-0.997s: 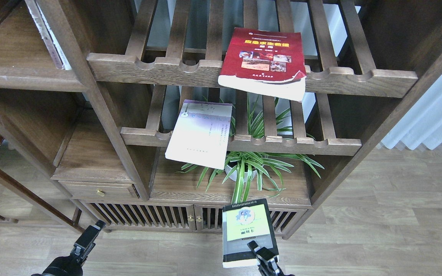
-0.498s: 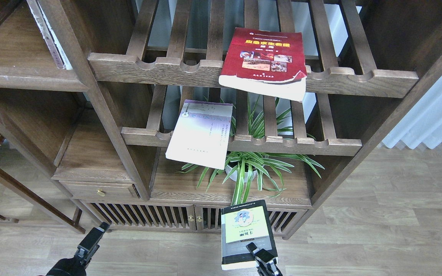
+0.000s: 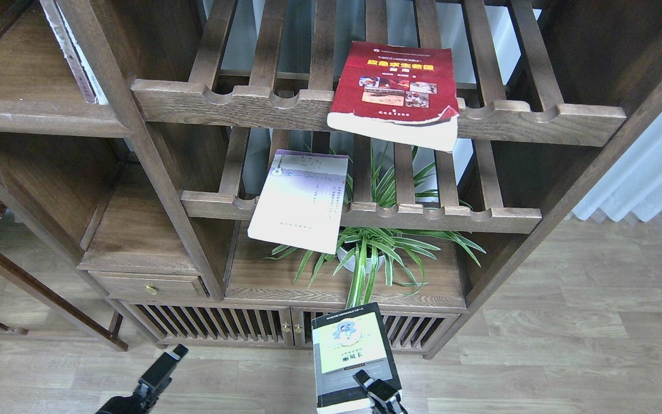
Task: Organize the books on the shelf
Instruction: 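Lower the green book and bring the left gripper to grasp it, then carry the green book with the left gripper toward the side shelf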
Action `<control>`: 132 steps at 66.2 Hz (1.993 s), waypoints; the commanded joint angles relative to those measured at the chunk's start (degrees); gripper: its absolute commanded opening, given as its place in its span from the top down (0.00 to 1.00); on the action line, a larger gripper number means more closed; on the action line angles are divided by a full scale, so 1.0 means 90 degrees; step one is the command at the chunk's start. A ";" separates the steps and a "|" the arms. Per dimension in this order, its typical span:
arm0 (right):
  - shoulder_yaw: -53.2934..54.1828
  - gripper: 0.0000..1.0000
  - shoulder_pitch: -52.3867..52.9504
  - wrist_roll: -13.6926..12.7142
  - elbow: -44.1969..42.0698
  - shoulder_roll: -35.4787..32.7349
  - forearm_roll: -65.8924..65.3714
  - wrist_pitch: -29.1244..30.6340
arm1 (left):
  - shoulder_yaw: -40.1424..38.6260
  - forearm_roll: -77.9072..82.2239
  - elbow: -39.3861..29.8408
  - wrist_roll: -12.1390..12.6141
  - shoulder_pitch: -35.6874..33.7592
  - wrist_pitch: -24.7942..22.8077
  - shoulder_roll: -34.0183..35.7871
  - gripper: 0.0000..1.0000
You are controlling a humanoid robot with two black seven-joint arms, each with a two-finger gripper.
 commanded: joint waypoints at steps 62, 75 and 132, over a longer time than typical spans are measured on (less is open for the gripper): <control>-0.1113 0.81 0.0074 -0.0155 0.0473 0.0001 -0.0029 0.0000 | 0.0817 -0.0313 -0.0083 -0.0011 -0.0310 0.0000 -0.0928 0.10; -0.1094 0.81 0.0025 -0.0165 0.0512 0.0001 -0.0029 0.0000 | 0.1042 -0.0313 -0.0074 -0.0011 -0.0349 0.0000 -0.0997 0.11; -0.1025 0.81 -0.0043 -0.0165 0.0590 0.0001 -0.0029 0.0000 | 0.1081 -0.0264 -0.0064 -0.0001 -0.0359 0.0000 -0.1123 0.95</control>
